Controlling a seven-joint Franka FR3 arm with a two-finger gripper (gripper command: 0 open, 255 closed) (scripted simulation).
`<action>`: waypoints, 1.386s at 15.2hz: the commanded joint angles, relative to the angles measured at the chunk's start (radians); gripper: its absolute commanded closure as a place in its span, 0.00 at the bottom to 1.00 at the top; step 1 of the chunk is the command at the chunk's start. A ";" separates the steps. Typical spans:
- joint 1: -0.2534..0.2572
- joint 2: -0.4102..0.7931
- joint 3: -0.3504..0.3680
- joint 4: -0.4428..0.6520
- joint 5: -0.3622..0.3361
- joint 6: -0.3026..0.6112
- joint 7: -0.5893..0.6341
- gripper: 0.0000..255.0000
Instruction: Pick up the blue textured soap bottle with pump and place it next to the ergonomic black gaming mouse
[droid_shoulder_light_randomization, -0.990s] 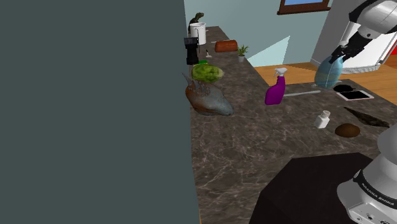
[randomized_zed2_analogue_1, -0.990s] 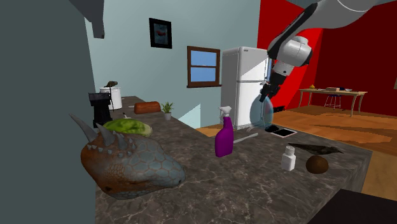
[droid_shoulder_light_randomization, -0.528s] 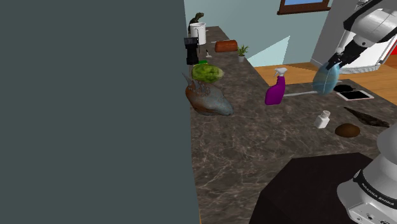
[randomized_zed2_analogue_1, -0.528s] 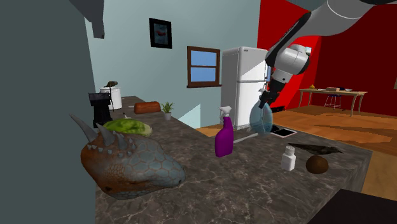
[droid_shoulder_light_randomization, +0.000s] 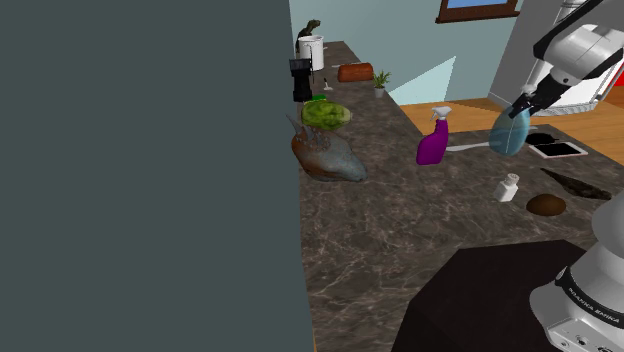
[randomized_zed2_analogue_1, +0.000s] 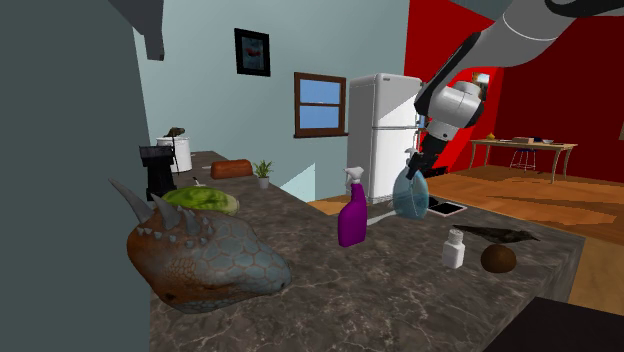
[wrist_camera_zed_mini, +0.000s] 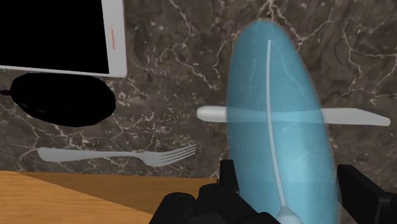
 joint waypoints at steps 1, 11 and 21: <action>-0.001 0.002 0.001 0.000 0.002 0.001 -0.001 1.00; -0.001 0.002 0.001 0.000 0.002 0.001 -0.001 0.00; 0.015 -0.108 -0.042 -0.015 -0.110 -0.064 0.067 0.00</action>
